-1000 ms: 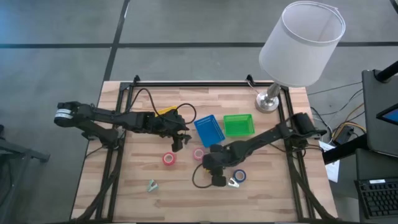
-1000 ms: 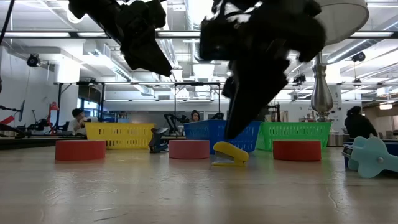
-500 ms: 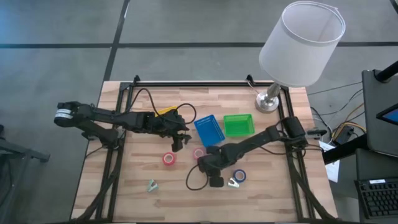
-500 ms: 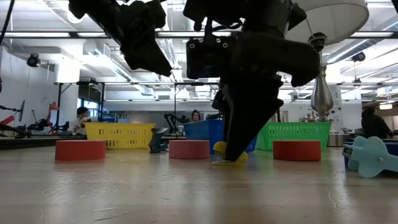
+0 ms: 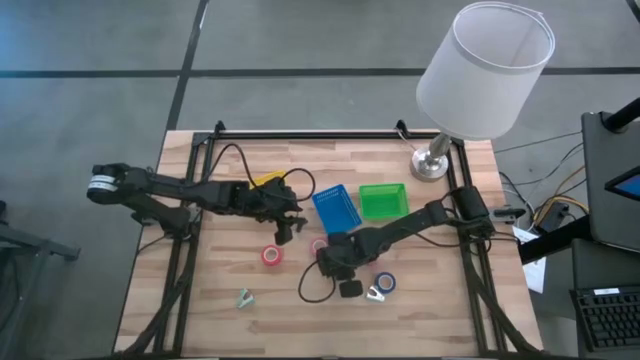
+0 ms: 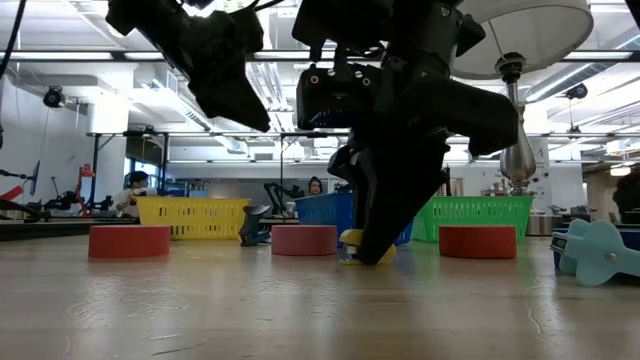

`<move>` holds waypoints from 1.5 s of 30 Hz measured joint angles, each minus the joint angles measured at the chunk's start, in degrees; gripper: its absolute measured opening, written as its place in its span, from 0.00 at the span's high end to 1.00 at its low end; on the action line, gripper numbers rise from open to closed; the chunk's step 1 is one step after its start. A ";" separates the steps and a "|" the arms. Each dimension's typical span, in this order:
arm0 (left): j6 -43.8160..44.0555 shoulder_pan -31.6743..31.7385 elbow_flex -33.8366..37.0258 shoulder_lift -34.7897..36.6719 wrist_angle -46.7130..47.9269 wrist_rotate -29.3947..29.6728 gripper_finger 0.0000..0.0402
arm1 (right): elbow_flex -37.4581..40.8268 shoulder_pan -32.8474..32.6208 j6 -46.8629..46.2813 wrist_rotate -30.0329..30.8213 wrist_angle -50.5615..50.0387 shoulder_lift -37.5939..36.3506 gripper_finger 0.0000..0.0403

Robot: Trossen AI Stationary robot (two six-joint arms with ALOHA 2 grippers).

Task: Pick and place Stapler, Stapler remover, tape
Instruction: Put the yellow stapler into the yellow basket

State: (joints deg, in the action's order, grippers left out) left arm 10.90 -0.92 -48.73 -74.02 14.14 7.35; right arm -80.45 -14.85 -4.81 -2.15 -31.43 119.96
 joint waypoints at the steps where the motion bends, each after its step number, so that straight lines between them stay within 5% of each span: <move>1: 0.13 0.01 0.27 0.00 -0.07 0.00 0.65 | -0.11 0.00 0.31 0.01 -0.10 -0.08 0.83; 12: 5.37 -2.48 6.18 -0.02 -6.75 -0.96 0.67 | -0.71 0.09 3.82 2.93 0.05 -5.25 0.82; 22: 3.74 -9.02 13.68 -0.02 -24.41 -1.55 0.67 | 0.60 2.32 14.26 15.32 10.90 -15.09 0.81; 27: 2.23 -10.82 15.43 -0.02 -28.29 -0.16 0.62 | 1.21 5.94 15.91 14.74 20.66 -16.17 0.81; 34: -2.38 -10.87 16.23 -0.02 -30.27 11.45 0.52 | 1.41 9.63 13.98 4.90 24.28 -12.98 0.80; 45: -3.85 -11.64 16.24 -0.04 -31.24 8.99 0.53 | 1.52 9.86 15.10 5.83 25.89 -11.98 0.79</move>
State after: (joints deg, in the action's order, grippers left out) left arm 7.05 -12.56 -32.49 -74.06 -17.10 16.34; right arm -78.94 -4.99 10.28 3.68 -5.54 107.98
